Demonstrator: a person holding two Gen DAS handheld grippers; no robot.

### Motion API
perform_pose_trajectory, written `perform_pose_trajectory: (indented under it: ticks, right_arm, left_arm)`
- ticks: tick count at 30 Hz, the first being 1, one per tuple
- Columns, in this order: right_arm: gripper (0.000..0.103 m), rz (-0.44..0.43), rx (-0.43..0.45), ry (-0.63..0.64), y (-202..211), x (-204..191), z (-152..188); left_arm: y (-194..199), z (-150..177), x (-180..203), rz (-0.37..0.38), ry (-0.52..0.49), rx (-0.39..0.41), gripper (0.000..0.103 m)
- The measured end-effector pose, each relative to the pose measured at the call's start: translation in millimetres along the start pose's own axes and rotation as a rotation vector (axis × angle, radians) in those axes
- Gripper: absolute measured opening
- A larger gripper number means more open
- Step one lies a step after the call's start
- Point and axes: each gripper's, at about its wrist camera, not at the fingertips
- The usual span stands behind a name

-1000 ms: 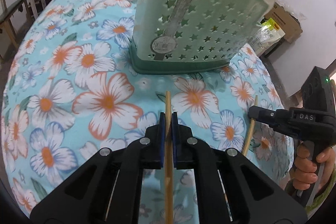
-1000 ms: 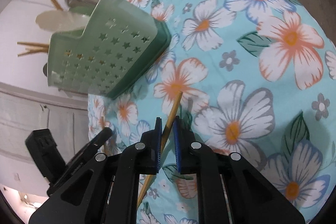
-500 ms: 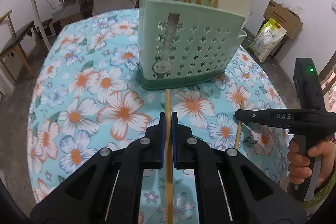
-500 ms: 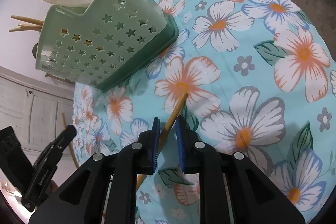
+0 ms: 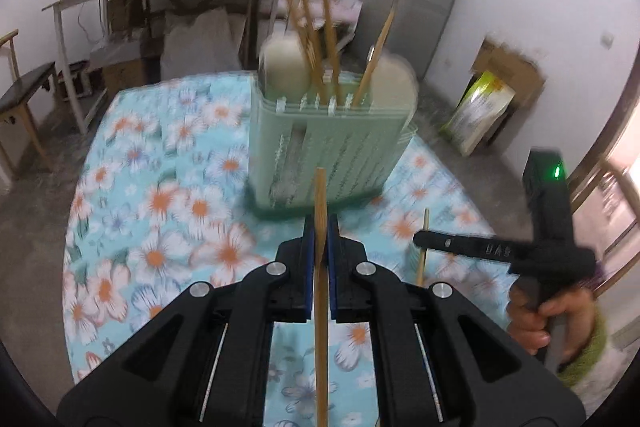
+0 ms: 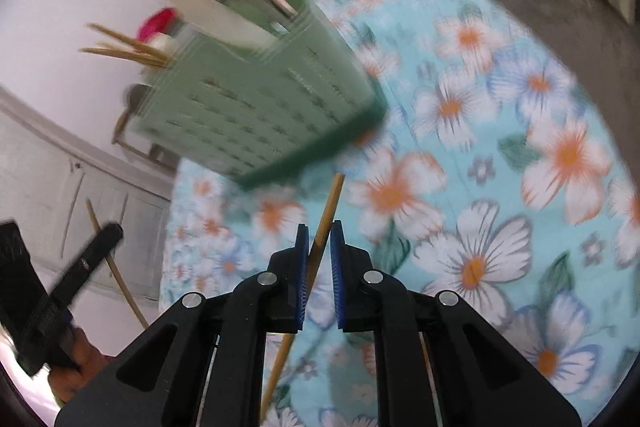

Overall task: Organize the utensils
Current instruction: 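Carry the chopsticks up to the green caddy with both grippers, then lower the chopstick into the caddy and open the left gripper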

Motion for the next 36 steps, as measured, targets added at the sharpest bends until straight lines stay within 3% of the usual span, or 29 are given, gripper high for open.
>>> perform_pose_trajectory:
  ticks: [5, 8, 16, 20, 27, 34, 36]
  right_arm:
    - [0.008, 0.028, 0.113, 0.118, 37.9, -24.9, -4.1]
    - [0.008, 0.05, 0.161, 0.163, 52.6, -33.6, -3.4]
    - [0.007, 0.063, 0.192, 0.175, 61.9, -31.0, -6.1]
    - [0.007, 0.055, 0.193, 0.168, 62.6, -27.8, -7.1]
    - [0.007, 0.05, 0.203, 0.182, 63.7, -30.3, -10.5]
    - [0.007, 0.061, 0.198, 0.199, 63.1, -31.8, -11.3]
    - [0.007, 0.065, 0.203, 0.202, 64.1, -32.3, -11.4]
  left_arm:
    - [44.1, -34.9, 4.4, 0.084, 0.013, 0.116, 0.004]
    - [68.9, -60.7, 8.9, 0.129, 0.03, 0.227, 0.004]
    - [97.3, -119.0, 27.9, 0.273, 0.035, 0.389, 0.004]
    - [97.2, -141.3, 36.6, 0.268, 0.022, 0.491, 0.004]
    - [37.8, -144.1, 39.8, 0.217, 0.024, 0.465, 0.004]
    - [-29.9, -122.5, 23.6, 0.173, 0.065, 0.3, 0.005]
    - [-31.4, -117.1, 18.7, 0.195, 0.086, 0.275, 0.012]
Point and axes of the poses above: each gripper's, at about its wrist camera, not at the fingertips, and y roughly against the way its jaws point, x to its right, z to its underside, and after that the axes turned 9 degrees about y, right-handed
